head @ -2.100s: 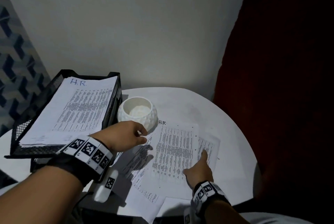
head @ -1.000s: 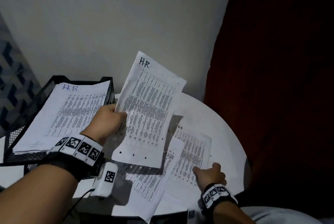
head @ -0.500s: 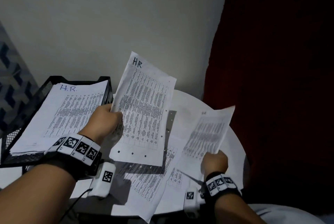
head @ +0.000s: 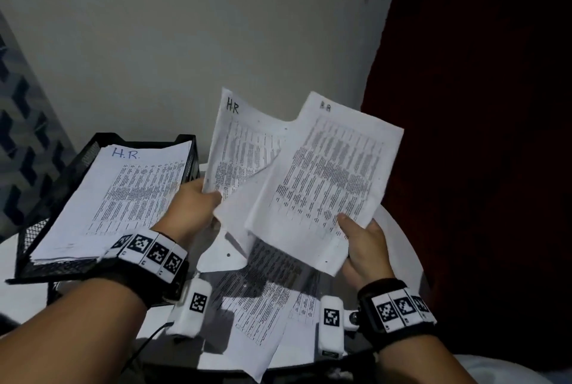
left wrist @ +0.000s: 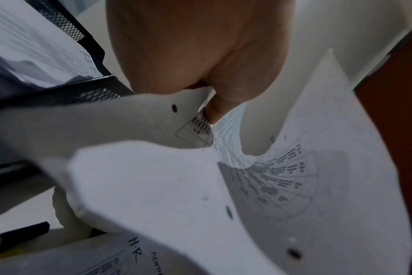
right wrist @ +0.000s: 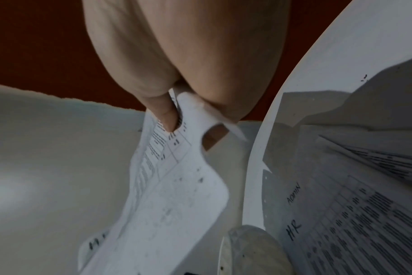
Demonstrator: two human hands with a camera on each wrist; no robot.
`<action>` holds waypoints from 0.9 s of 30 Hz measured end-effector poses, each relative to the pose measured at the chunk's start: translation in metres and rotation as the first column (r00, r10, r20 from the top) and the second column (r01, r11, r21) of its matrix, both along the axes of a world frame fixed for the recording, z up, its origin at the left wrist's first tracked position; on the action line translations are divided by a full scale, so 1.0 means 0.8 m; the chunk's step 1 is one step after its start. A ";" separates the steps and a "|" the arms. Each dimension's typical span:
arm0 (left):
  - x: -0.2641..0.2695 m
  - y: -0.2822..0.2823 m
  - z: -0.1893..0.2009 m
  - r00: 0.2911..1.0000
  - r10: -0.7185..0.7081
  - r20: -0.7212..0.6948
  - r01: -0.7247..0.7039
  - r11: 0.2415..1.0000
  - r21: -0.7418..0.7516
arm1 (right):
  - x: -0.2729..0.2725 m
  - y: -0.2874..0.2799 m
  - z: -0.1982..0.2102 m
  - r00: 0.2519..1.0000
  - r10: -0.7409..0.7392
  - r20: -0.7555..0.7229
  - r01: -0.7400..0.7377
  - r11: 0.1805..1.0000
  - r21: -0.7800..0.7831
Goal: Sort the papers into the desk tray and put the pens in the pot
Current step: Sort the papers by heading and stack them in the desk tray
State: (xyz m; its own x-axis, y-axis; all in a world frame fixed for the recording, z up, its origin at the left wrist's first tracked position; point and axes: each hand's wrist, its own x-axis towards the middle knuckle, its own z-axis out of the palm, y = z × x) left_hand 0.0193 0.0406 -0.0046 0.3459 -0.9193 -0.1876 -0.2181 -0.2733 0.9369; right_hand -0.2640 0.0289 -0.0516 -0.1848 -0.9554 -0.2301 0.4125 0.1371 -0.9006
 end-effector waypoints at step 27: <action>-0.029 0.010 0.017 0.893 -0.343 -0.290 0.318 0.939 -0.130 | 0.048 0.015 -0.038 0.951 0.259 -0.168 -0.237 0.961 0.142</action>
